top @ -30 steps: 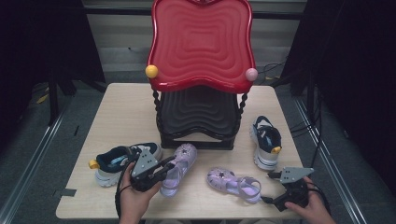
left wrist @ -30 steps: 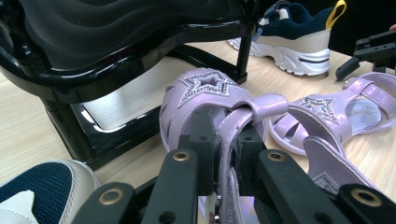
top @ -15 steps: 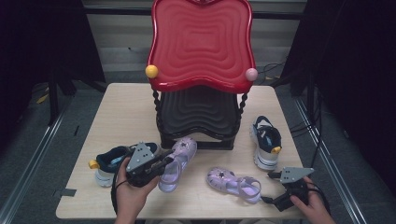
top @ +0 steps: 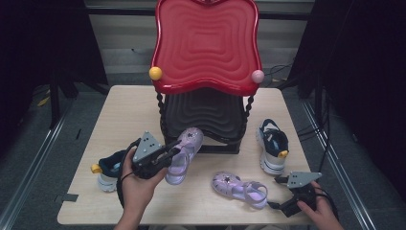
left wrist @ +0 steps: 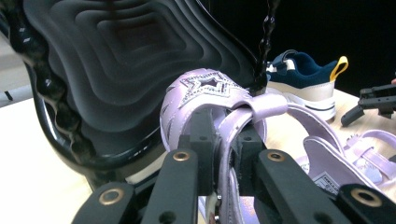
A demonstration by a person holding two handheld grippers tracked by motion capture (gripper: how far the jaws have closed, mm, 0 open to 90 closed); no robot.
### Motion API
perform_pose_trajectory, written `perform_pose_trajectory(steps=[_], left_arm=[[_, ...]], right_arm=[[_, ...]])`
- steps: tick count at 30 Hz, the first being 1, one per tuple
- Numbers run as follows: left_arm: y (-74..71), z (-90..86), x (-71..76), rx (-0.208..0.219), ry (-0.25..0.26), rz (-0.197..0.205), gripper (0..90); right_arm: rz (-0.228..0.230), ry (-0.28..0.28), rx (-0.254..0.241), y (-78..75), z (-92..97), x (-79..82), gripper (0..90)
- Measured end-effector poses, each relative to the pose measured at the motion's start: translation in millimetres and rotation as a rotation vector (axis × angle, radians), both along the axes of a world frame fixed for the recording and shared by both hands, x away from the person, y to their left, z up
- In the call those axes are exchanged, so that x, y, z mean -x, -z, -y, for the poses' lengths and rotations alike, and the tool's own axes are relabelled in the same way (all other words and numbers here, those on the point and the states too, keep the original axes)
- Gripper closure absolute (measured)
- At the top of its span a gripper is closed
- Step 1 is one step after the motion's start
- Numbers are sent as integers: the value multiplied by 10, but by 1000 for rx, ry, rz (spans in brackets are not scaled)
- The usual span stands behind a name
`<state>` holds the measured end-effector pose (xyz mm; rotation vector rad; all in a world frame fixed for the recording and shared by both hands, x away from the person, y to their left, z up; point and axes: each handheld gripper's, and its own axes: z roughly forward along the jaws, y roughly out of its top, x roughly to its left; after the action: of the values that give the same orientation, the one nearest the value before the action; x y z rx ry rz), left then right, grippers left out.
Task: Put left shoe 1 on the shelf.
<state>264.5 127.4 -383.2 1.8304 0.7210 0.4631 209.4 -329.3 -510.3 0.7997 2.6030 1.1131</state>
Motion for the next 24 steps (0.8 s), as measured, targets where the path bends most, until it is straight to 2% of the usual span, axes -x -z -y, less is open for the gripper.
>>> perform_pose_trajectory(steps=[2, 6, 13, 24], left_arm=[[-29, 21, -23, -8, 2, 4, 819], [-85, 60, -67, 3, -14, 8, 819], [-166, 142, -182, -11, -66, 32, 820], [-175, 276, -341, -8, -126, 64, 820]], right_arm=[[0, 0, 0, 0, 0, 0, 69], [0, 0, 0, 0, 0, 0, 69], [0, 1, 0, 0, -1, 1, 69], [0, 1, 0, 0, -1, 1, 69]])
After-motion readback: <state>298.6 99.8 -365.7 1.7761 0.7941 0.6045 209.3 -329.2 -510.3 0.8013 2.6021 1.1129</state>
